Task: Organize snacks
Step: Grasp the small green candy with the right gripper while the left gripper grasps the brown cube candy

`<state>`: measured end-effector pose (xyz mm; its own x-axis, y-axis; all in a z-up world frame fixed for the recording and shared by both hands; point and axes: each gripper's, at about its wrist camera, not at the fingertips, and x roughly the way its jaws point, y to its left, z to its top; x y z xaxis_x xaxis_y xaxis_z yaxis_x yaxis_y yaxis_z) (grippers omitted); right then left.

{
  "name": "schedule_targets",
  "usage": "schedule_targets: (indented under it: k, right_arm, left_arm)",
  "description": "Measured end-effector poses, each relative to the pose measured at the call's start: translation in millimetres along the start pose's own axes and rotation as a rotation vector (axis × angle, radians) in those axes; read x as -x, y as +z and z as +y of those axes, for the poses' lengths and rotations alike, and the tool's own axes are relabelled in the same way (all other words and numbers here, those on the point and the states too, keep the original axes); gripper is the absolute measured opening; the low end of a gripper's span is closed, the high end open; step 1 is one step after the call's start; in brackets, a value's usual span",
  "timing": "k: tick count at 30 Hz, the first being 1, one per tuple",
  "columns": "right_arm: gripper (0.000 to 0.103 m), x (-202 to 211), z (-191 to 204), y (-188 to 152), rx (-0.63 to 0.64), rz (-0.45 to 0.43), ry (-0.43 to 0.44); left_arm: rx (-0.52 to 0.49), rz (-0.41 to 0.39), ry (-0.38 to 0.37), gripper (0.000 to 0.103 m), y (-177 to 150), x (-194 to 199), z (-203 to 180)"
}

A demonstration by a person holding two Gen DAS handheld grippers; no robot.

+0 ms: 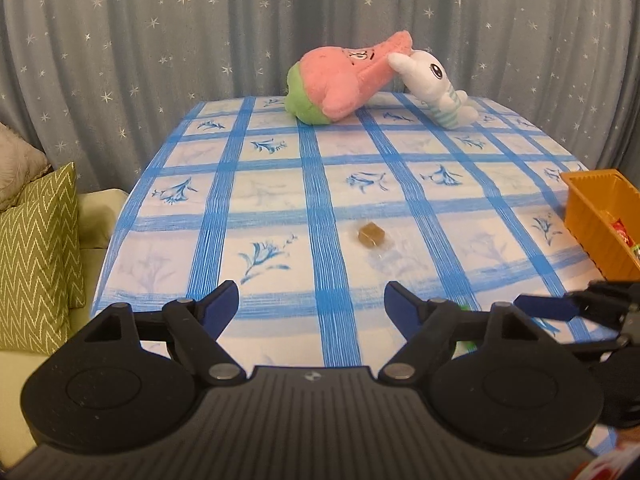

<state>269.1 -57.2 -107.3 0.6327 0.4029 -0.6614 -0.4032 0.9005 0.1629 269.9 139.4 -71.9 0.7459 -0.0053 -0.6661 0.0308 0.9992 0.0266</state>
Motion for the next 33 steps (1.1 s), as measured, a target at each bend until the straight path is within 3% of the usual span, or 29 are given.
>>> schedule_targets:
  k: [12,15,24,28,33]
  right_arm:
    - [0.033,-37.3,8.0,-1.2,0.027,0.031,-0.007]
    - [0.022,-38.0,8.7,-1.2,0.034,0.026,-0.017]
    - [0.021,-25.7,-9.9,5.9,-0.009,-0.014,-0.047]
    - [0.021,-18.6,-28.5,9.5,-0.045,-0.03,-0.077]
    - [0.021,-12.6,-50.1,11.3,-0.083,-0.043,-0.103]
  left_arm:
    - [0.044,0.056,-0.046,0.069,5.5,-21.6,2.5]
    - [0.049,0.069,-0.057,0.066,5.5,-25.1,0.7]
    - [0.107,0.052,-0.093,0.059,14.3,-49.4,-4.6]
    - [0.084,0.029,-0.109,0.055,19.8,-67.9,-15.5]
    - [0.085,0.041,-0.13,0.042,19.7,-96.8,-28.0]
